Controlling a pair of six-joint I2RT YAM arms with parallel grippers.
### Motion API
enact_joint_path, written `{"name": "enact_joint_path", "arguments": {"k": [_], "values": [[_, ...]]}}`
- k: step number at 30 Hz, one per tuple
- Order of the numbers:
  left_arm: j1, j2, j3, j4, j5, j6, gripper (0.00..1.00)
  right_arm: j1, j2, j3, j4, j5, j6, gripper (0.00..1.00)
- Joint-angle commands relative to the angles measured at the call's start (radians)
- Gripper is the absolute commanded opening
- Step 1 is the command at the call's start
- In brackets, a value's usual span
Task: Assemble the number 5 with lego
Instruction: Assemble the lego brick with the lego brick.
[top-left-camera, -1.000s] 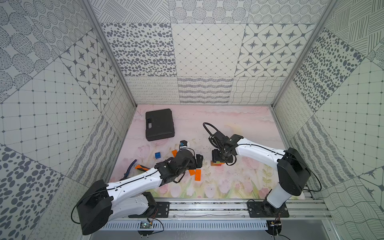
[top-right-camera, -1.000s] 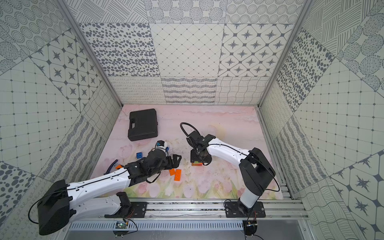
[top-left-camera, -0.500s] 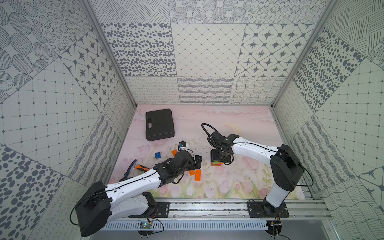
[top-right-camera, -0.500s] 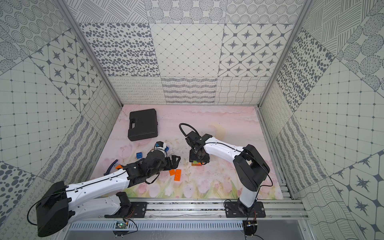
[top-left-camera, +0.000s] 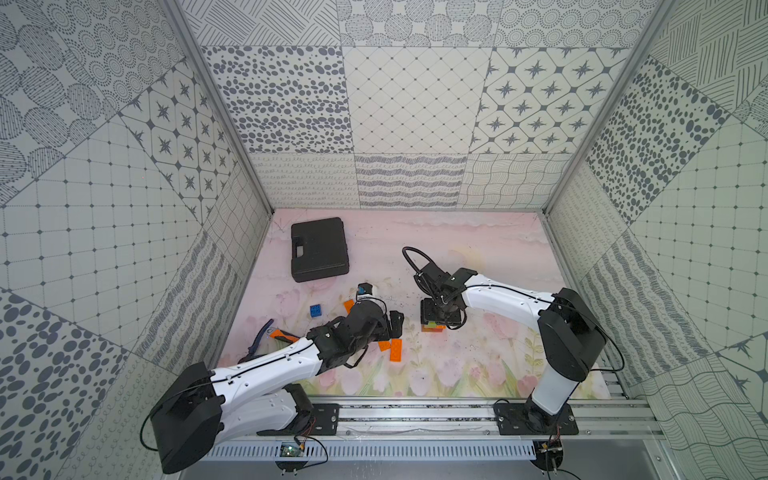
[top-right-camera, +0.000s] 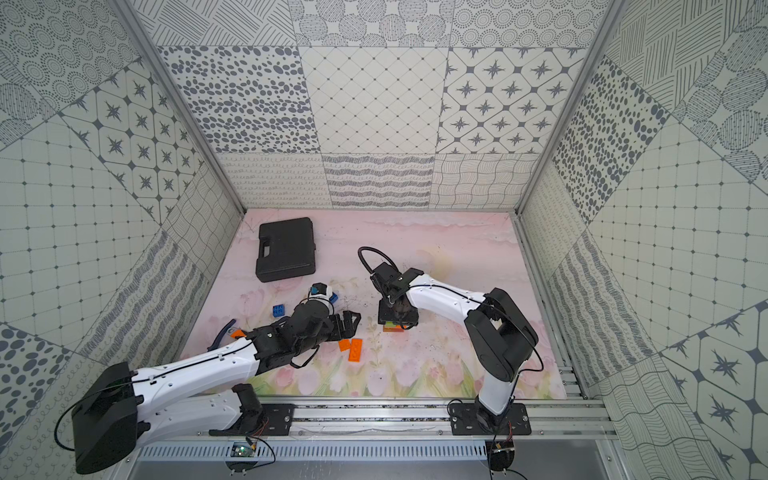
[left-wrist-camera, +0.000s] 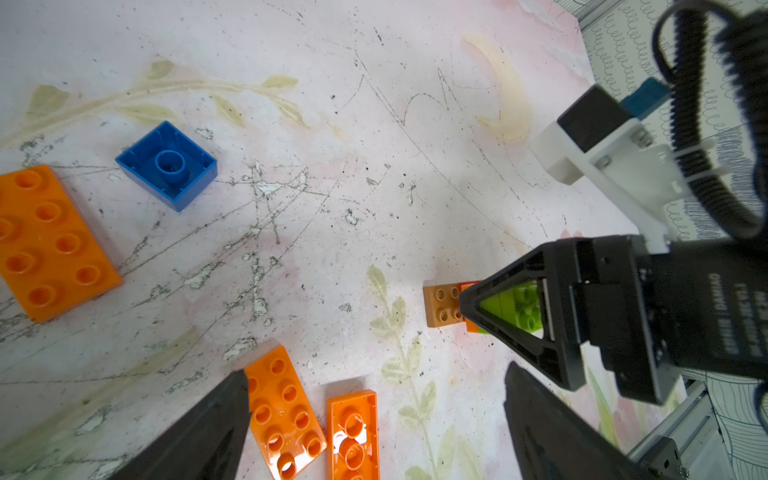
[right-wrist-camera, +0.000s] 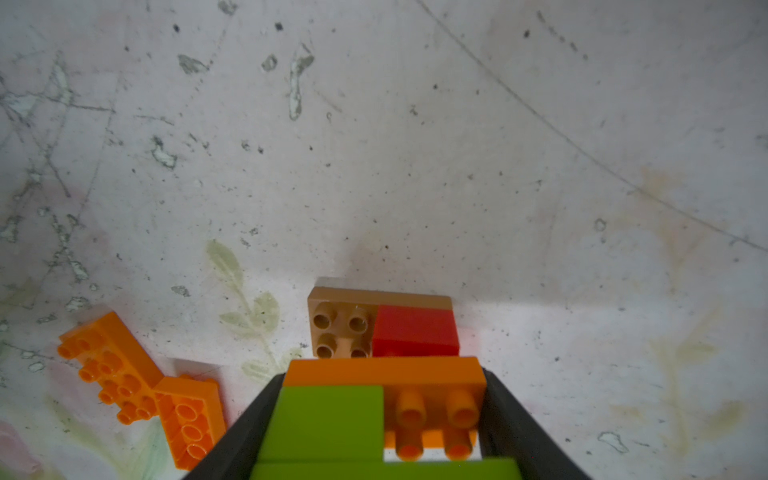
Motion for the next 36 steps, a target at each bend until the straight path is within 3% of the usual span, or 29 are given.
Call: {"name": "enact_joint_path", "arguments": {"k": [1,36], "values": [[0.013,0.002,0.005,0.034,0.007,0.009,0.99,0.004,0.016,0.016,0.019,0.003,0.004,0.62],[0.013,-0.032,-0.01,0.021,-0.01,0.005,0.99,0.016,0.054,0.057,-0.022,0.042,0.008,0.61]]}}
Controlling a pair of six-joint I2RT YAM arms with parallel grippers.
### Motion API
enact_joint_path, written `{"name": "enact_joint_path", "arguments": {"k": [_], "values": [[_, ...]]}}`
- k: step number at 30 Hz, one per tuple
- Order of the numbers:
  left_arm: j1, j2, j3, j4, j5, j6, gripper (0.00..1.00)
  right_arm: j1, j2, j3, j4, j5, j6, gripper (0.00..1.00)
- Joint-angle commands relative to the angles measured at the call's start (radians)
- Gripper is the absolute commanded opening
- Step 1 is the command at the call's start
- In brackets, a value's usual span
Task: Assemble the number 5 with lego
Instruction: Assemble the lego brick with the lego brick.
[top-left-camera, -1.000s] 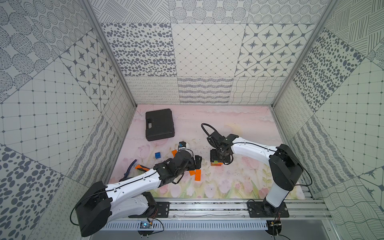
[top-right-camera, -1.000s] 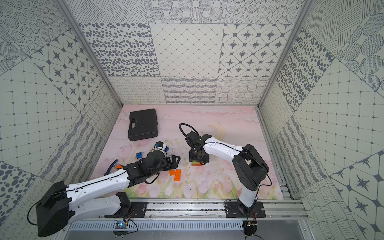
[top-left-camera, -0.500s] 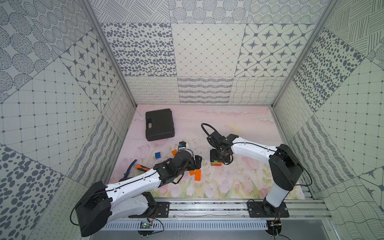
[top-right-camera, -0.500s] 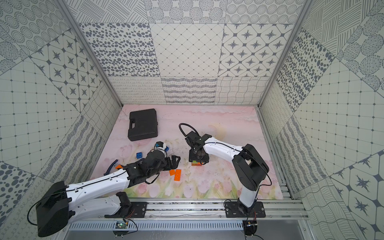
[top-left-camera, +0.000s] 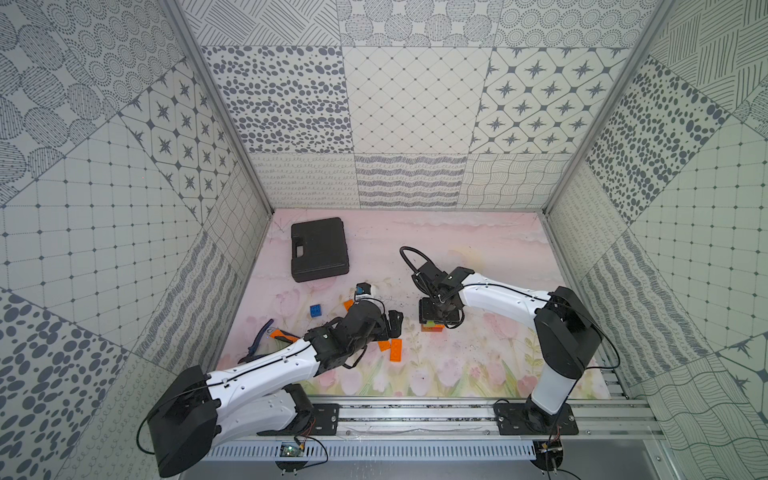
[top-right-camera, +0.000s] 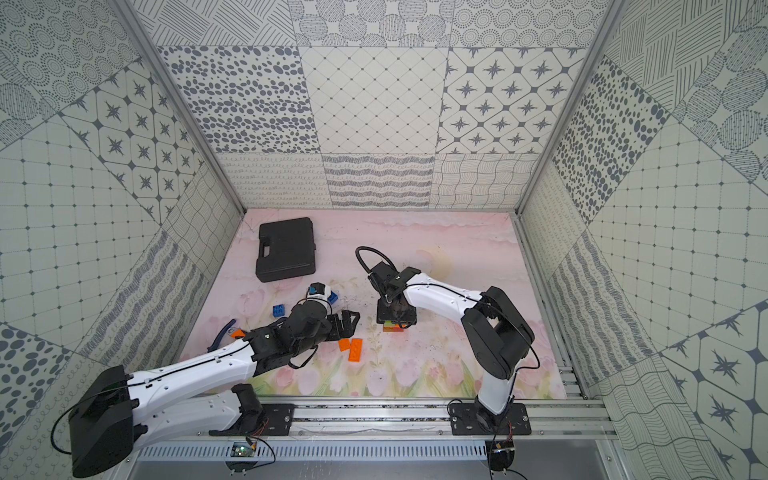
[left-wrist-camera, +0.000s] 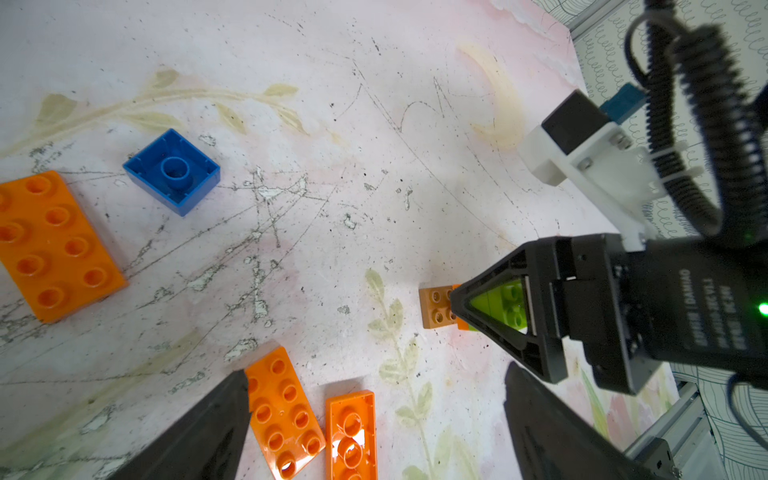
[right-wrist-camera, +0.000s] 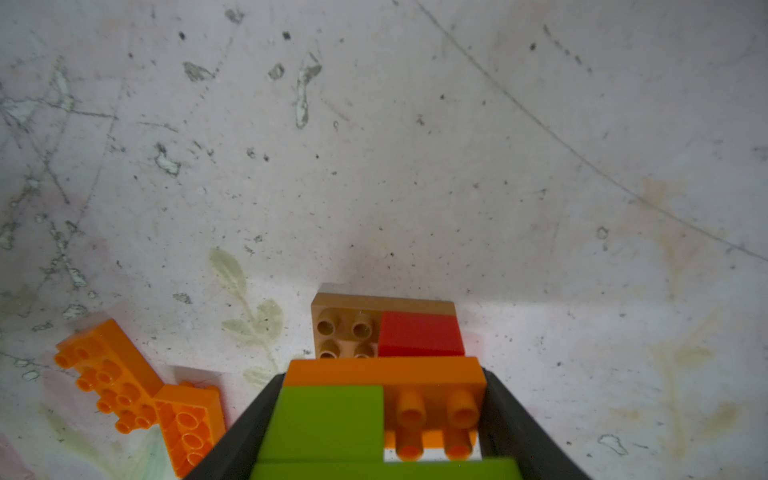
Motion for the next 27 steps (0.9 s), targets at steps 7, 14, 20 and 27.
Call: {"name": "enact_joint_path", "arguments": {"k": [7,14,20,27], "values": [[0.011,-0.01,-0.006,0.019,-0.01,0.001,0.99,0.012,0.061,0.027,-0.017,0.021,0.002,0.61],[0.012,-0.01,-0.004,0.017,-0.009,0.002,0.99,0.014,0.083,0.026,-0.014,0.016,0.004,0.61],[0.013,-0.011,-0.002,0.015,-0.007,0.004,0.99,0.015,0.073,0.019,0.009,0.002,0.012,0.61],[0.013,-0.012,0.0,0.013,-0.004,0.005,0.99,0.015,0.075,0.031,-0.017,0.018,0.017,0.61]]}}
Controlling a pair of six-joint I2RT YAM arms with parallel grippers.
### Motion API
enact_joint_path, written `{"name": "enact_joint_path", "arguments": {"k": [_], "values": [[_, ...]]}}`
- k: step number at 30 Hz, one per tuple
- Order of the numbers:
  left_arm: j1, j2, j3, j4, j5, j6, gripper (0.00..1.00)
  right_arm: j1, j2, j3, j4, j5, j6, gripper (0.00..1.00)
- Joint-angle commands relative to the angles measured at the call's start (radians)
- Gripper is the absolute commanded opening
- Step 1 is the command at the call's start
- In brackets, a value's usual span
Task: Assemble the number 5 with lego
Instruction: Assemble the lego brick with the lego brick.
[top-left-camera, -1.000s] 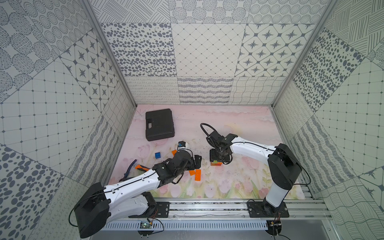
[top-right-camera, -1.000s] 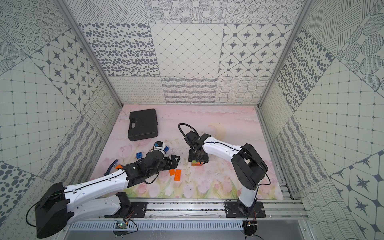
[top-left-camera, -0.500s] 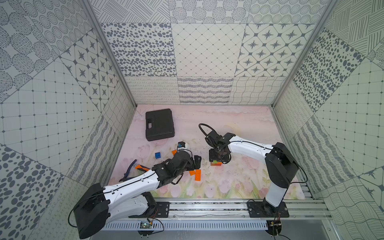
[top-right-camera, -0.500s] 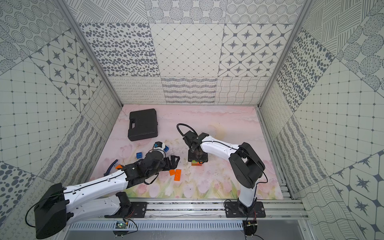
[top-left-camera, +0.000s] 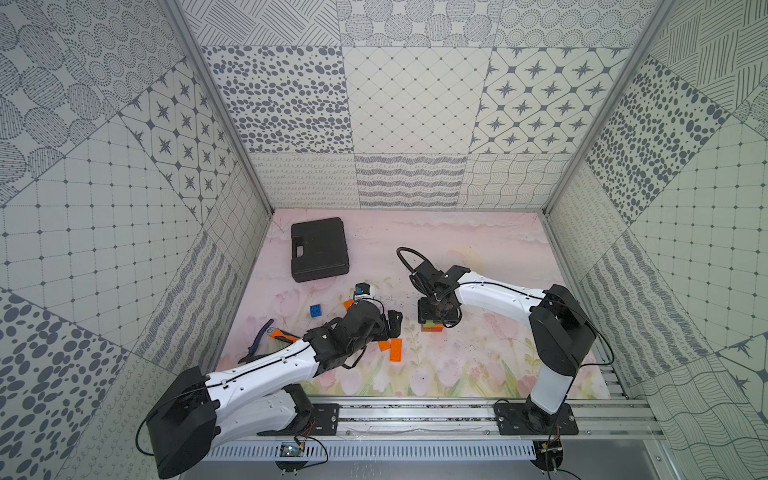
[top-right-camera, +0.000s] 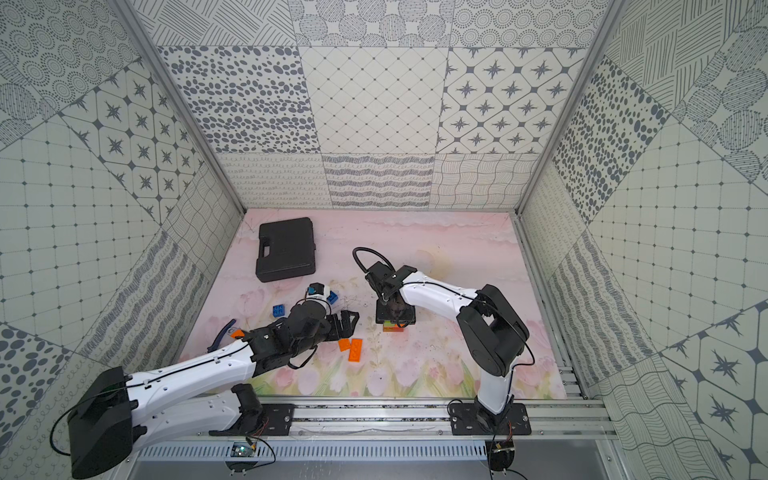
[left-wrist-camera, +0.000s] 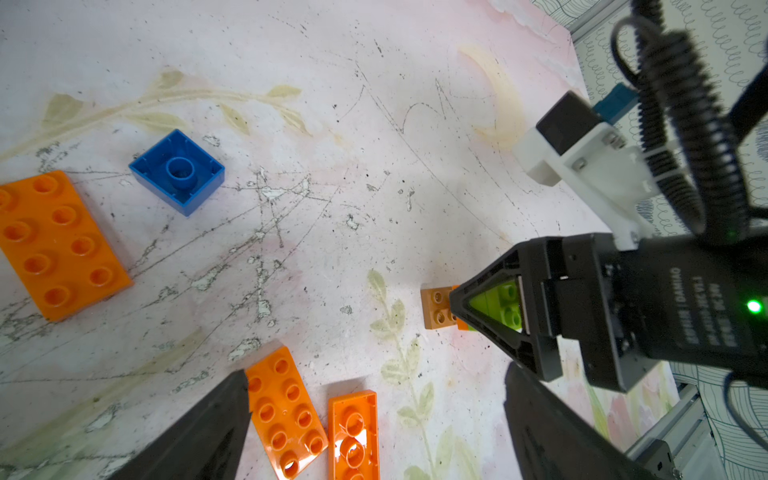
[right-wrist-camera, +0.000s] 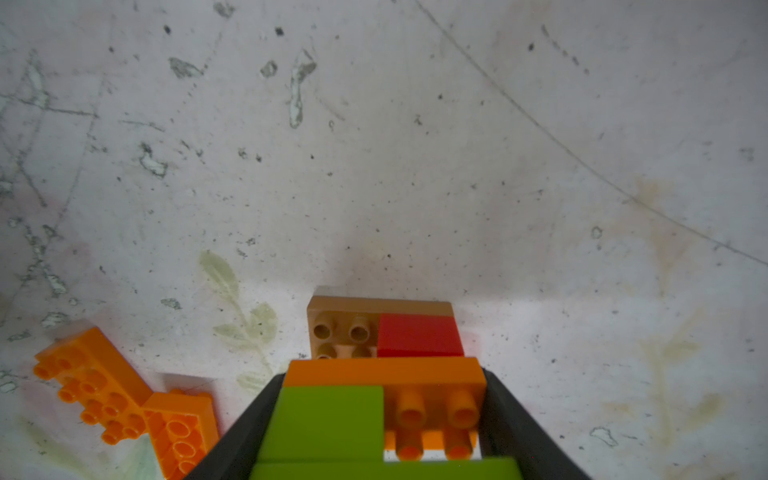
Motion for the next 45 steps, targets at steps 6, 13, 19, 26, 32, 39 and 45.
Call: {"name": "enact_joint_path", "arguments": {"k": [6,13,19,26,32,39,45], "values": [[0.007,-0.006,0.007,0.009,-0.004,0.007,0.99,0.005,0.063,0.001,-0.027,0.071,0.023,0.6],[0.007,-0.008,0.007,0.007,-0.004,0.008,0.99,0.006,0.067,-0.007,0.012,0.021,0.024,0.6],[0.009,-0.013,0.002,0.004,-0.009,0.005,0.99,0.004,0.04,-0.008,0.032,0.004,0.033,0.6],[0.006,-0.009,0.002,0.007,-0.007,0.003,0.99,0.004,0.022,-0.013,0.042,0.005,0.03,0.59],[0.008,-0.008,0.002,0.008,-0.004,0.002,0.99,0.012,0.049,0.002,0.026,-0.007,0.005,0.59],[0.007,-0.002,0.002,0.012,-0.003,0.002,0.99,0.019,0.056,0.035,-0.048,0.076,-0.005,0.59],[0.008,0.0,0.005,0.013,-0.001,0.001,0.99,0.014,0.01,-0.001,0.055,-0.036,0.015,0.59]]}}
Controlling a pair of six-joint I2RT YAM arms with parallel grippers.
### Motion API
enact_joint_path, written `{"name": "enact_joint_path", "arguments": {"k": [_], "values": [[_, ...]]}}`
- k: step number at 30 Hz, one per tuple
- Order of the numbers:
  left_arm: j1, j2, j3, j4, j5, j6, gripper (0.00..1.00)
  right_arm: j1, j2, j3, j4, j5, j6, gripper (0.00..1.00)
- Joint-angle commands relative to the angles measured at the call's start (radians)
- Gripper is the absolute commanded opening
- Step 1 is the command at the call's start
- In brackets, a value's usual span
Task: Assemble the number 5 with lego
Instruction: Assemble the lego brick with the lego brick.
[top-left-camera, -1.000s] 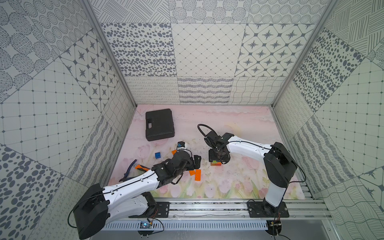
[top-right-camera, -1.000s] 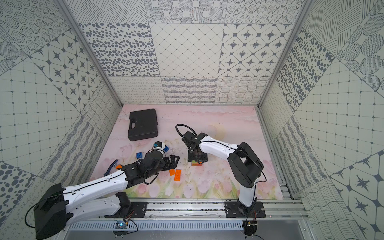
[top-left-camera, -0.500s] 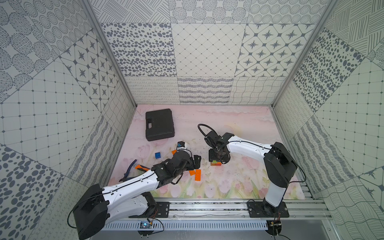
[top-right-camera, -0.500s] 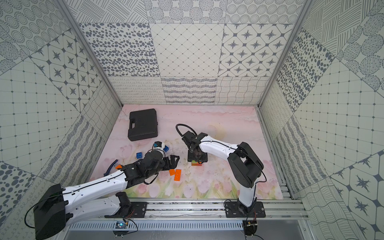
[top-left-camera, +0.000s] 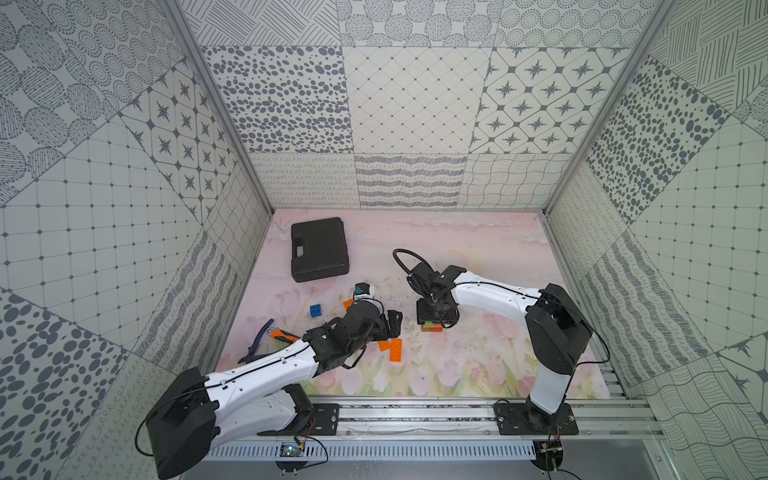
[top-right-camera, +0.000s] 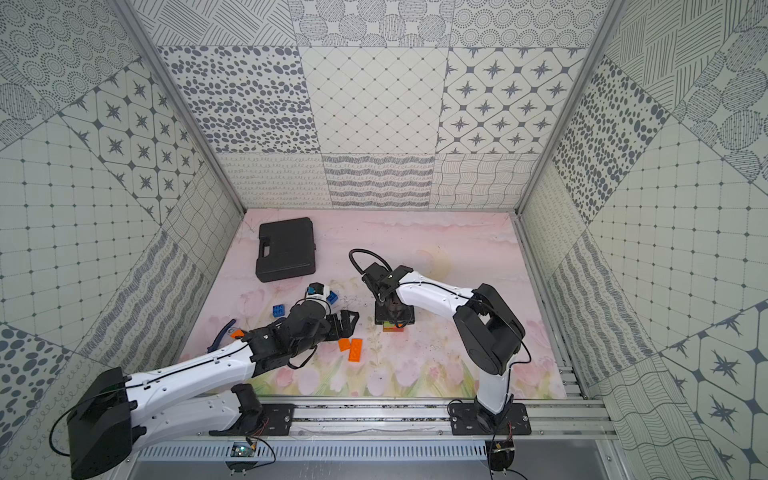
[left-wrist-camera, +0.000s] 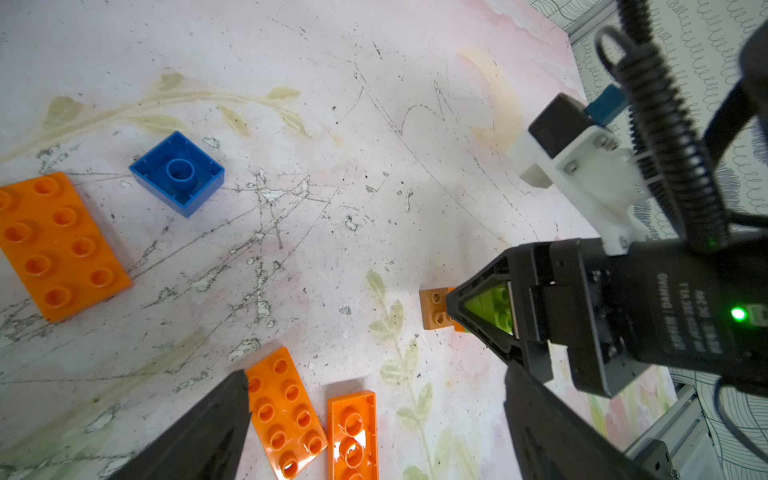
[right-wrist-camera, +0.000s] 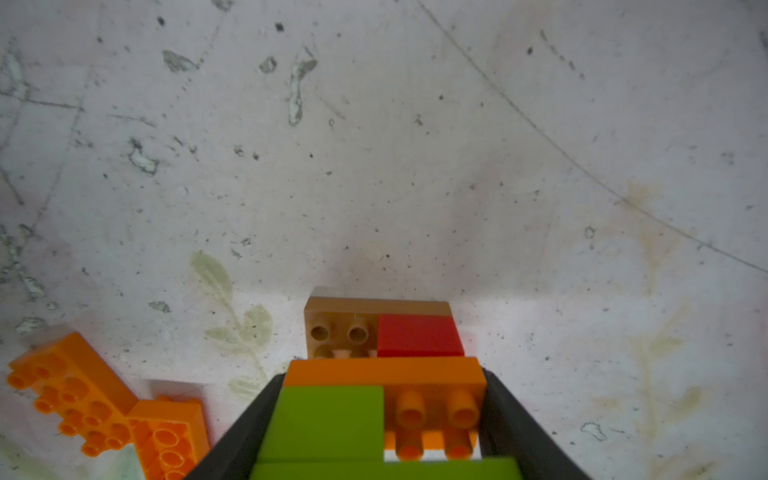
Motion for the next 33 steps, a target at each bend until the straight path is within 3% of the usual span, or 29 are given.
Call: {"name": "enact_joint_path", "arguments": {"k": [1,21,25,33], "values": [[0.008,0.003,0.003,0.012,-0.003,0.001,0.99,-0.001,-0.01,-0.025,0.085,-0.051,0.021,0.59],[0.008,-0.005,0.002,0.008,-0.003,0.0,0.99,-0.006,0.077,0.036,-0.038,0.069,-0.035,0.59],[0.009,-0.005,0.008,0.005,0.001,0.004,0.99,-0.024,0.041,-0.011,0.052,-0.023,0.0,0.58],[0.009,-0.002,0.017,0.001,0.005,0.012,0.99,-0.019,0.014,-0.031,0.068,-0.058,0.017,0.58]]}}
